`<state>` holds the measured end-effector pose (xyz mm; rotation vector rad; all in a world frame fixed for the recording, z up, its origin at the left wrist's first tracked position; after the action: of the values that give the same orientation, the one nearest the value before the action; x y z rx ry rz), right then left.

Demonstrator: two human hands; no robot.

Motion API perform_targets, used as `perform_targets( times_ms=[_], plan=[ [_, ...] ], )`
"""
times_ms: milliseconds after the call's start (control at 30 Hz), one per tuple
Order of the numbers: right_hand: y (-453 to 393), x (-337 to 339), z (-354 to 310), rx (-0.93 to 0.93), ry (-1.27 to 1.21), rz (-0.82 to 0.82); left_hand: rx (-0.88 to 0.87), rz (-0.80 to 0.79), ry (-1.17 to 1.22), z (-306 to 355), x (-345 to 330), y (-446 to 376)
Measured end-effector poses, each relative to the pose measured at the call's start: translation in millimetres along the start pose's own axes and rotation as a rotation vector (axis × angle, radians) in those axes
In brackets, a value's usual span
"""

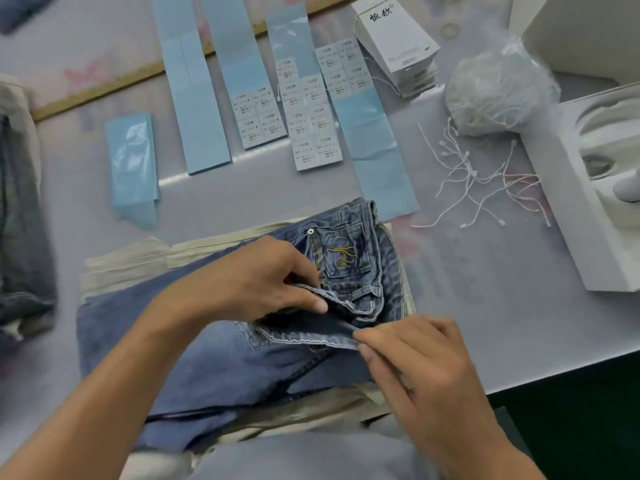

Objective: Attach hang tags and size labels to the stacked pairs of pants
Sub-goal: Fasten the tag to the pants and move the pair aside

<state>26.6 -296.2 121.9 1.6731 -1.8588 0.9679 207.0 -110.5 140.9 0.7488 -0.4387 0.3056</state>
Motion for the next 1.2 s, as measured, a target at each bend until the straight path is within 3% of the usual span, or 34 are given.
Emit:
perform_targets(
  times_ms=[100, 267, 600, 733, 1000, 1200],
  plan=[
    [-14, 2, -1, -0.055, 0.046, -0.012, -0.031, -0.156, 0.056, -3, 4, -1],
    [-33, 0, -4, -0.064, 0.07, -0.042, -0.061, -0.156, 0.4, -5, 10, 4],
    [-49, -14, -1, -0.06, -0.076, -0.075, -0.084, 0.18, 0.765, -2, -6, -6],
    [-50, -19, 1, -0.143, -0.181, -0.031, -0.122, 0.223, 0.792, -7, -13, -6],
    [-62, -10, 2, -0.36, -0.618, -0.139, -0.049, 0.266, 0.791, -6, -12, -8],
    [-62, -10, -1, -0.495, -0.777, -0.131, 0.033, 0.262, 0.577, 15, -3, -31]
  ],
)
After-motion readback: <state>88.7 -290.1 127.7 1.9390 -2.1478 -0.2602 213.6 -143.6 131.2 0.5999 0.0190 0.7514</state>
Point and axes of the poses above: each hand's wrist, its own y-axis away from the middle knuckle, its own x-axis out of the back of the hand, z = x × y, the point moved 1 cm from there along -y, towards the middle knuckle, and after that the axes turned 2 degrees about -x, right-handed, at the moved point
